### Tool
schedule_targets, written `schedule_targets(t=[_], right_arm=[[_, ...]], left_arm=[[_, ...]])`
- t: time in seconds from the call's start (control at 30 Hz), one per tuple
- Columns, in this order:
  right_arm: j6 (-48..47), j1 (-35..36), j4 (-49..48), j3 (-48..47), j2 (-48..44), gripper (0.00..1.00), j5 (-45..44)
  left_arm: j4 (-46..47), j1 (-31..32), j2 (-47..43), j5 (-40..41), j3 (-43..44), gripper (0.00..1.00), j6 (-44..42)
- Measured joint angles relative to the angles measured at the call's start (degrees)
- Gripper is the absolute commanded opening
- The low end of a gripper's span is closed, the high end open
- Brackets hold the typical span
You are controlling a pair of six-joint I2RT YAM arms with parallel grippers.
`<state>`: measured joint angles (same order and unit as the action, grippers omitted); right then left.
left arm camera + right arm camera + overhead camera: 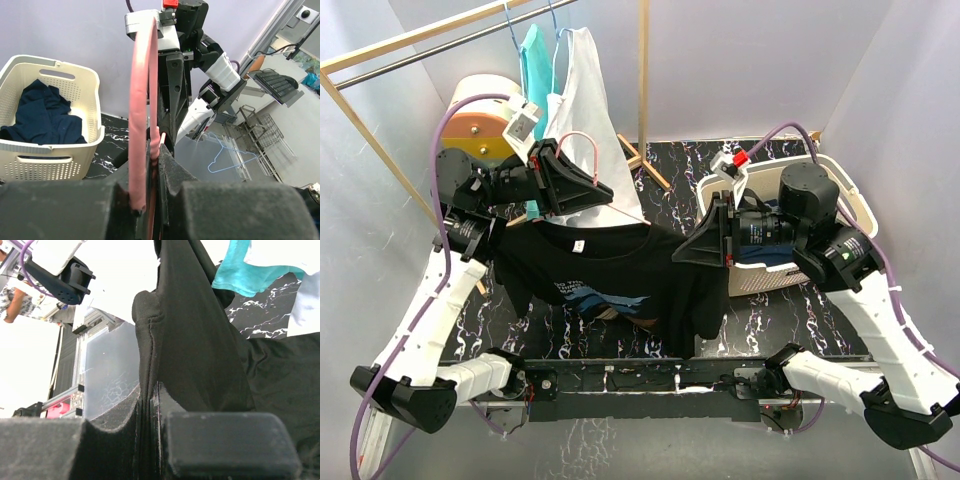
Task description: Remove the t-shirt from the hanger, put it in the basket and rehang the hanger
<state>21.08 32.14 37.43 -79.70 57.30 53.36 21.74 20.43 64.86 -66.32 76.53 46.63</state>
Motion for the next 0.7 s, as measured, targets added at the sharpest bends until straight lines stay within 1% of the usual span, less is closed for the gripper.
schedule_targets(t=[0.03,0.07,0.13,0.17,0.23,0.33,0.37,0.4,0.43,0.47,0.5,0.53,0.6,0.7], right_arm=[[-0.17,0.02,0.0,0.09,-0.09,0.1,-0.24],[-0.35,0.0,-0.15,0.48,-0.35,0.16,-0.72],[-1.18,0.07,-0.28,2.56,-1.57,0.39,-1.64],[-1.33,0.13,-0.09,3.17,-1.99,0.46,-1.95],[-2.05,0.11,0.59,5.31,-3.56,0.53,-3.13],[-4.04,0.09,3.19,7.89,-6.47,0.55,-5.6],[-4.55,0.09,4.02,8.44,-7.48,0.54,-6.25],[-4.94,0.09,5.03,9.07,-8.72,0.5,-7.21],[-5.4,0.09,6.03,9.68,-10.14,0.43,-8.2],[-6.01,0.09,6.84,10.25,-11.67,0.3,-9.11],[-6.4,0.09,7.87,10.6,-12.87,0.21,-10.08],[-6.88,0.09,8.74,10.95,-13.9,0.16,-11.28],[-7.15,0.09,10.62,11.17,-15.8,0.09,-13.7],[-7.02,0.11,12.17,11.26,-17.27,0.08,-17.75]], left_arm=[[-0.61,0.02,-0.2,0.22,0.0,0.0,-0.57],[-1.79,0.04,-0.59,0.66,0.0,0.0,-1.42],[-4.98,0.26,-1.51,1.25,0.0,0.0,-3.67],[-7.02,0.44,-1.99,1.49,0.11,0.0,-4.98],[-11.19,0.42,-2.82,2.69,1.05,0.0,-7.74],[-16.2,0.42,-3.8,4.57,2.69,0.0,-11.39],[-17.62,0.42,-4.22,5.09,3.02,0.0,-12.44],[-18.67,0.42,-4.61,5.53,3.21,0.0,-13.25],[-19.47,0.42,-4.9,5.88,3.32,0.0,-13.81],[-20.13,0.42,-5.11,6.14,3.32,0.0,-14.27],[-20.65,0.44,-5.25,6.29,3.32,0.0,-14.58],[-21.07,0.44,-5.29,6.36,3.32,0.0,-14.91],[-21.99,0.44,-5.27,6.45,3.32,0.0,-15.17],[-22.27,0.44,-5.2,6.51,3.3,0.0,-15.13]])
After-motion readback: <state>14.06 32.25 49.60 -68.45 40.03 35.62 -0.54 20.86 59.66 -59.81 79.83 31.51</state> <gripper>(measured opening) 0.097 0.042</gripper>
